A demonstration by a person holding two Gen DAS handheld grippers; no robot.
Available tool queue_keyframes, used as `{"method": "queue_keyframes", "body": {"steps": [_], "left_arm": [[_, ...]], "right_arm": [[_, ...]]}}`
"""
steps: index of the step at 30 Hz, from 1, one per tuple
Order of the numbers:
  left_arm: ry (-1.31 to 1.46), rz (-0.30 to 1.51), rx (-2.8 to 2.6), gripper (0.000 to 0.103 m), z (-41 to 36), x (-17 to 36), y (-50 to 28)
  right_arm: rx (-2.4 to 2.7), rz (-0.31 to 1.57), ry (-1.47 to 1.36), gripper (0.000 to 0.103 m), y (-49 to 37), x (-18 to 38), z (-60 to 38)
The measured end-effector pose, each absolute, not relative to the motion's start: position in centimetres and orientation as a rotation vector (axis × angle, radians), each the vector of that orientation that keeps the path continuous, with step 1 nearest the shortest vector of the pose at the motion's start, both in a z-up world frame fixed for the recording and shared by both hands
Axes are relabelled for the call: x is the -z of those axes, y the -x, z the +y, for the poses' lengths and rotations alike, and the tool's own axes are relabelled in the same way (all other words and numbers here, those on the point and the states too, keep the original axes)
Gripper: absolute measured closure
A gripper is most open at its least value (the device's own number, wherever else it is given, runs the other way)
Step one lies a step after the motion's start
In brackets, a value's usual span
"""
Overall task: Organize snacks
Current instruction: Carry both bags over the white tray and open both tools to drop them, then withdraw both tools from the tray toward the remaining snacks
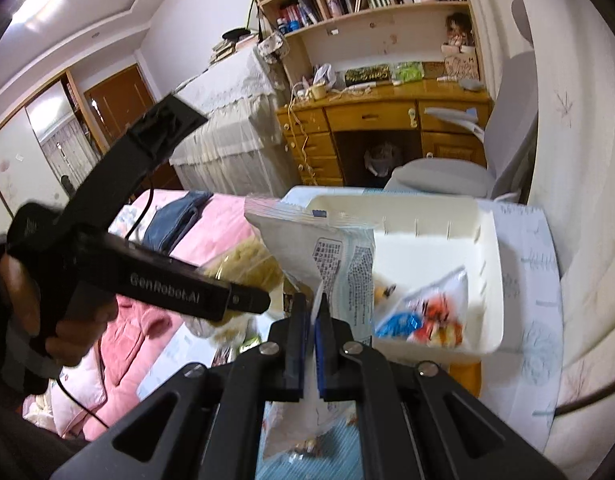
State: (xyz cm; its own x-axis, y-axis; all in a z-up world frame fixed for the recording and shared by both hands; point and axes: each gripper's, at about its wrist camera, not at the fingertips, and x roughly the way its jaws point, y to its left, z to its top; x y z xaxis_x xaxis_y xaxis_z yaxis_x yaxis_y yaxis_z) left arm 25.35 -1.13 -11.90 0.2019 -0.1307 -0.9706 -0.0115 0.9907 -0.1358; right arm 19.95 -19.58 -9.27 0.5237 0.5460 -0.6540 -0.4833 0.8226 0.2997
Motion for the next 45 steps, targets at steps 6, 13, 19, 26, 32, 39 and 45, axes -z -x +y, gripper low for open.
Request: {"method": "queue_keyframes", "body": {"steps": [6, 13, 19, 26, 32, 39, 45], "left_arm": [[0.135, 1.334, 0.077, 0.039, -1.1, 12.2, -27.8], [0.154, 1.316, 0.085, 0.039, -1.1, 12.8, -30.8], [0.168, 1.325, 0.095, 0.039, -1.2, 14.1, -33.4], [0.208, 1.307, 0.108, 0.018, -0.8, 15.1, -34.7], [0.231, 1.299, 0.099, 0.018, 0.0, 15.2, -34.7], [0.274, 1.274, 0.092, 0.018, 1.0, 14.7, -33.0], [0.254, 1.253, 0.085, 0.018, 1.3, 14.6, -30.3]], "right_arm": [[-0.579, 0.786, -0.085, 0.099, -23.0, 8.8, -19.6], [-0.506, 0.795, -0.098, 0.099, -26.7, 9.5, -20.4], [-0.436, 0.830, -0.165, 0.099, -29.4, 10.6, -21.4], [-0.374, 0.895, -0.182, 0.094, -31.4, 12.5, -21.4], [-0.366, 0.912, -0.162, 0.076, -31.4, 12.9, -21.0], [-0.374, 0.940, -0.193, 0.069, -30.7, 13.2, -21.4], [-0.379, 0.960, -0.208, 0.063, -28.9, 13.3, -21.7]]}}
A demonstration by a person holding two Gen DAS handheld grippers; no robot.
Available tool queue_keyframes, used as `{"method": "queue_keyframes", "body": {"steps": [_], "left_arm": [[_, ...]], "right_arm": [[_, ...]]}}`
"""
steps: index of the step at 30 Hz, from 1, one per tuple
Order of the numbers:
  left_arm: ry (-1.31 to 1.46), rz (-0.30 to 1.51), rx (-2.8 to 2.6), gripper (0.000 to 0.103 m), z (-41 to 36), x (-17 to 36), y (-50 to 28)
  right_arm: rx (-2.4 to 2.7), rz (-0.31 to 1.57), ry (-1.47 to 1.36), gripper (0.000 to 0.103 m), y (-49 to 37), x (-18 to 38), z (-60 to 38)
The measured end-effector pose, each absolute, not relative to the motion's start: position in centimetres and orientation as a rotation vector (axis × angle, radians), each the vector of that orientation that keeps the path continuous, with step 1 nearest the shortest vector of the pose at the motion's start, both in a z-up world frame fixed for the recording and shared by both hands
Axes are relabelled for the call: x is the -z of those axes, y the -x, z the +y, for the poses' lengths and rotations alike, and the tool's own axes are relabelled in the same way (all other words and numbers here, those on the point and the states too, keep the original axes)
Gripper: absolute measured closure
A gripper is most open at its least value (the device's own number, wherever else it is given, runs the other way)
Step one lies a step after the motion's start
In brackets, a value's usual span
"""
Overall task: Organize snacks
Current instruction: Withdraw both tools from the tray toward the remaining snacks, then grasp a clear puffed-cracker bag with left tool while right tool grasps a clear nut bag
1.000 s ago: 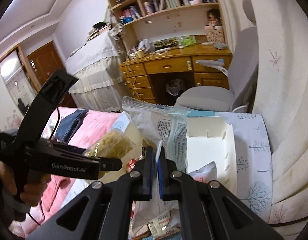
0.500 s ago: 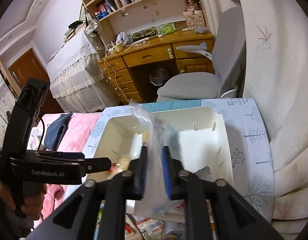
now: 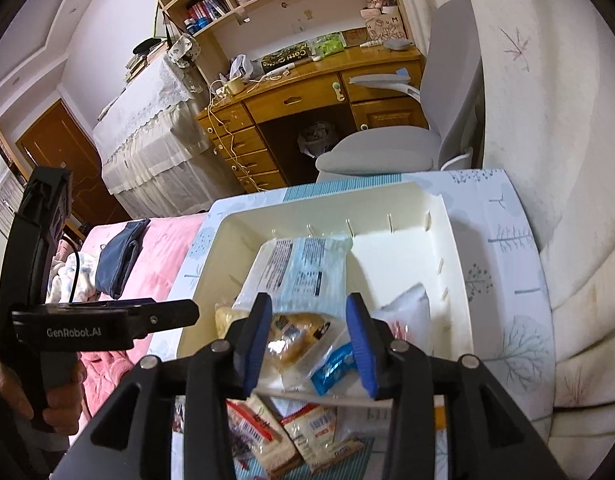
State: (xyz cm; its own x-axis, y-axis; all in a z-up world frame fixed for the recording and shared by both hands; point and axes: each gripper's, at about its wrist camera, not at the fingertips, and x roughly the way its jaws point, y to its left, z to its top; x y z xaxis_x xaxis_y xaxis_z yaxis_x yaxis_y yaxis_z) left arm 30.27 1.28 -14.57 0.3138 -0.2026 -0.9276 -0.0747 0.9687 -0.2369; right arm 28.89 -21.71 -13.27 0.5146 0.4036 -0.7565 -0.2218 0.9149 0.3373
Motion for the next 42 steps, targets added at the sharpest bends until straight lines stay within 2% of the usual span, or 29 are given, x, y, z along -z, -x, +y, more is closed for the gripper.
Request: {"method": "queue_keyframes", "body": {"steps": [22, 42], "left_arm": [[0.256, 1.298, -0.033, 0.022, 5.8, 17.7, -19.1], [0.238, 1.375, 0.004, 0.022, 14.2, 22.6, -17.0]], "right_arm": [[-0.379, 1.159, -0.285, 0.063, -20.5, 17.6, -22.4], [-0.174, 1.366, -0.538, 0.063, -15.8, 23.3, -19.9]]}}
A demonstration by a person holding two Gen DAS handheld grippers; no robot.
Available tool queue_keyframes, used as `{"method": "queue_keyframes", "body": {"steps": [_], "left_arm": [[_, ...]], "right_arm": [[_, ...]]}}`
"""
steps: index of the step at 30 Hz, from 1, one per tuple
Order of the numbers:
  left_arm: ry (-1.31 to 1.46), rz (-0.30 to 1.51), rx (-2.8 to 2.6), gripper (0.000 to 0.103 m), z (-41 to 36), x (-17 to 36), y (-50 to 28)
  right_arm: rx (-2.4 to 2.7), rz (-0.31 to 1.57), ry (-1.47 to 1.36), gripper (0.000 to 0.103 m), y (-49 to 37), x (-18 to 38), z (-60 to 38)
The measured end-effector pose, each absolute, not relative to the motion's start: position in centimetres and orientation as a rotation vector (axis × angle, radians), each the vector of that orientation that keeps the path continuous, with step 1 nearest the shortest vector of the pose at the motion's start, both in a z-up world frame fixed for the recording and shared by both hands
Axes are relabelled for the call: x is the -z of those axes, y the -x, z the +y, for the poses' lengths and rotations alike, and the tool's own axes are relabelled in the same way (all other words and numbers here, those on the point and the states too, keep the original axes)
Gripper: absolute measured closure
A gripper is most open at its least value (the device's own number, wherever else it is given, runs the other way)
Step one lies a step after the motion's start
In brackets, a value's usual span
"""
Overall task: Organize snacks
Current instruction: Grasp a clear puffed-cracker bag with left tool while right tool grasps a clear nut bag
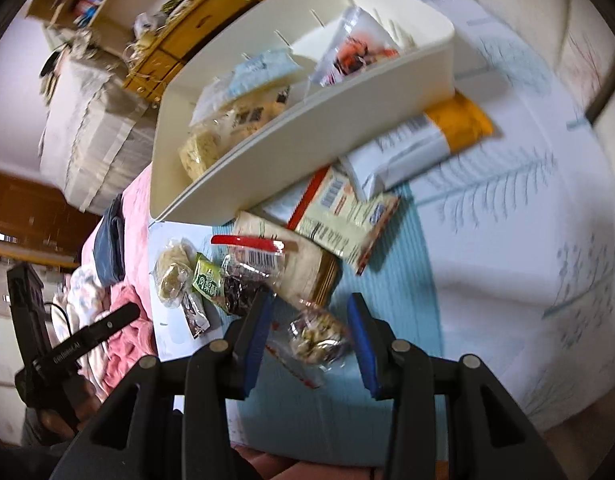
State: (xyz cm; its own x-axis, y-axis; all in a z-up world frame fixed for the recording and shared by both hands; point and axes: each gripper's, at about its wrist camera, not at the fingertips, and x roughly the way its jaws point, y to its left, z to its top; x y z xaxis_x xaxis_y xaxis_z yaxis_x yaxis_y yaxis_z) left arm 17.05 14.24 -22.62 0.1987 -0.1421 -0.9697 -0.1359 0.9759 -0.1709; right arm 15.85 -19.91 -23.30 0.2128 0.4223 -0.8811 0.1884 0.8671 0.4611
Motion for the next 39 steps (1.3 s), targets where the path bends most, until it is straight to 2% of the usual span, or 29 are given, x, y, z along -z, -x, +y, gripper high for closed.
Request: {"method": "queue_keyframes", "body": {"steps": [12, 16, 21, 34, 39], "left_arm": [[0.172, 1.368, 0.122, 0.022, 17.1, 23.9, -19.9], [0.113, 1.373, 0.177, 0.022, 17.0, 24.7, -21.1], [0.055, 1.388, 0.222, 0.020, 16.6, 26.2, -22.6], [-0.055, 1.440, 0.326, 0.012, 15.1, 30.1, -25.1], [-0.023, 1.458, 0.338, 0.012, 15.3, 31.1, -26.1]], "right_arm": [[-0.014, 1.404, -0.720, 0.063, -12.8, 25.5, -17.9], [0.048, 1.396, -0.774, 0.051, -11.9, 26.2, -17.4], [0.105, 1.371, -0.804, 0.051, -11.2, 26.7, -16.4], [0.247, 1.364, -0.653, 0.051, -11.7, 27.8, -13.4], [0.275, 1.352, -0.578, 0.047, -12.5, 27.9, -12.6]]}}
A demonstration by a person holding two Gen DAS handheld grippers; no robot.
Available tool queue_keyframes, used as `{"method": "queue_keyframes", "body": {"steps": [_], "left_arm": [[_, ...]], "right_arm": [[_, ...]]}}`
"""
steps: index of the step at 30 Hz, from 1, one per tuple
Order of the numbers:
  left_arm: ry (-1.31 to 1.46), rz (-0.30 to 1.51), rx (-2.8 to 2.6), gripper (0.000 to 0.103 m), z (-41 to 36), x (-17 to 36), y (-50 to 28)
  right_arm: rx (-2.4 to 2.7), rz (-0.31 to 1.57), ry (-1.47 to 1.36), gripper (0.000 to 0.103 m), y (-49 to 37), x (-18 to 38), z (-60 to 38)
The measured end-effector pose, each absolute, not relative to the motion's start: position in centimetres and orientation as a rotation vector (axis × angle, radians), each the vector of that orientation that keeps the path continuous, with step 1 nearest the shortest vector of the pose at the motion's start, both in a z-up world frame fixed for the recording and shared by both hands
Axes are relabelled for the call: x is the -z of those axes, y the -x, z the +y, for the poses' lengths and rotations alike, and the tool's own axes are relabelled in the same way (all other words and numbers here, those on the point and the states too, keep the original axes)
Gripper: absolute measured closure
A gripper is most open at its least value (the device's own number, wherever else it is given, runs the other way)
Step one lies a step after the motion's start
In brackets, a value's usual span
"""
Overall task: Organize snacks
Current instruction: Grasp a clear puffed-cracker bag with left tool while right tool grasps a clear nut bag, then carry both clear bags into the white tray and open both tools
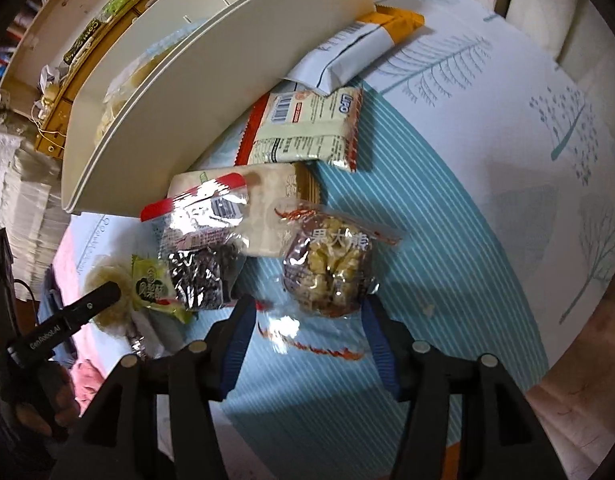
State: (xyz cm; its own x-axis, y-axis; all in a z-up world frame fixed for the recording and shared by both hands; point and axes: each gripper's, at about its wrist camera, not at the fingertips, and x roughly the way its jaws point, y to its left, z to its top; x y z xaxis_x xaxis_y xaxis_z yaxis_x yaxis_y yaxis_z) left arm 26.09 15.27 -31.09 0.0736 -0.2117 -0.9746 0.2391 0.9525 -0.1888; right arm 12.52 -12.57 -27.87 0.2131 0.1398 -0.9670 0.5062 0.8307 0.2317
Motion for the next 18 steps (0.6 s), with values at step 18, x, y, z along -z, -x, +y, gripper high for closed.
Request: {"method": "queue_keyframes", "body": {"steps": [18], "left_arm": [[-0.028, 1.423, 0.388, 0.036, 14.2, 30.7, -26.6]], "right_arm": [[0.325, 1.355, -0.467, 0.050, -14.7, 28.0, -11.5]]}}
